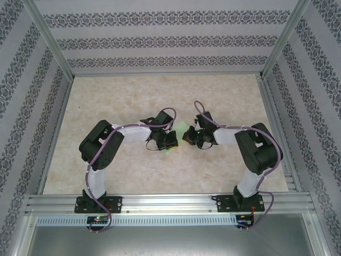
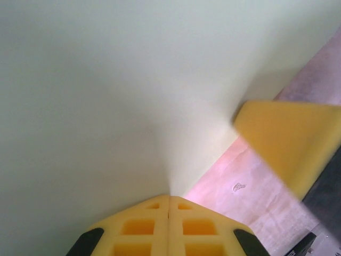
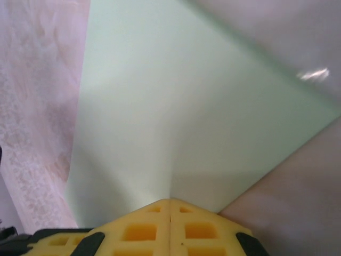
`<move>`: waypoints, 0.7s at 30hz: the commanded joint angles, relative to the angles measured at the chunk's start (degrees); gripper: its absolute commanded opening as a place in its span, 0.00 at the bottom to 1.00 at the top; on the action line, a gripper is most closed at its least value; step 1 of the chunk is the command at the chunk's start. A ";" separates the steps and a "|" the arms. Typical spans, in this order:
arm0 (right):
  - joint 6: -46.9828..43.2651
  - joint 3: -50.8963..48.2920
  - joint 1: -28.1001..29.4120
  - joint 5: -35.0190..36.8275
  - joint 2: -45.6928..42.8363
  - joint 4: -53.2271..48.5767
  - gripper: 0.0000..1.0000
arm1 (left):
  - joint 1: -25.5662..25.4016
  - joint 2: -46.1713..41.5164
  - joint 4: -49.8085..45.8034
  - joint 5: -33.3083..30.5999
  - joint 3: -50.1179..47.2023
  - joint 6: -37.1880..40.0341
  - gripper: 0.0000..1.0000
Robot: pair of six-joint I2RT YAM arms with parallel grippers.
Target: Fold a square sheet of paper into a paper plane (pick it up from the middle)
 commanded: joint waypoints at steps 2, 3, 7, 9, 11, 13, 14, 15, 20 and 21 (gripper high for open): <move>-3.59 1.05 -4.79 4.23 2.64 -1.92 0.00 | -0.56 1.44 -8.53 -3.48 -1.79 0.31 0.00; -3.93 1.20 -5.57 4.20 3.00 -2.09 0.00 | -0.57 1.44 -8.52 -3.37 -1.88 0.31 0.00; -5.19 2.08 -8.64 4.14 4.10 -1.97 0.00 | -0.53 1.45 -8.38 -3.37 -1.99 0.23 0.00; -5.86 2.45 -10.19 4.36 4.14 -1.92 0.00 | -0.54 1.44 -8.36 -3.34 -1.92 0.23 0.00; -6.64 3.14 -11.41 4.58 4.21 -2.48 0.00 | -0.53 1.44 -8.32 -3.20 -1.95 0.31 0.00; -7.40 4.12 -12.20 4.47 4.22 -3.11 0.00 | -0.53 1.45 -8.28 -3.20 -1.95 0.31 0.00; -7.78 4.73 -12.40 4.32 4.21 -3.64 0.00 | -0.53 1.45 -8.29 -3.19 -1.95 0.29 0.00; -8.15 5.28 -12.56 4.07 3.99 -4.11 0.00 | -0.55 1.45 -8.19 -3.11 -1.89 0.31 0.00; -8.47 5.43 -11.98 1.64 -0.42 -4.38 0.00 | -0.55 1.46 -7.85 -2.90 -1.62 0.40 0.00; -8.47 4.90 -11.41 1.49 -2.01 -4.37 0.00 | -0.53 1.44 -7.63 -2.80 -1.61 0.49 0.00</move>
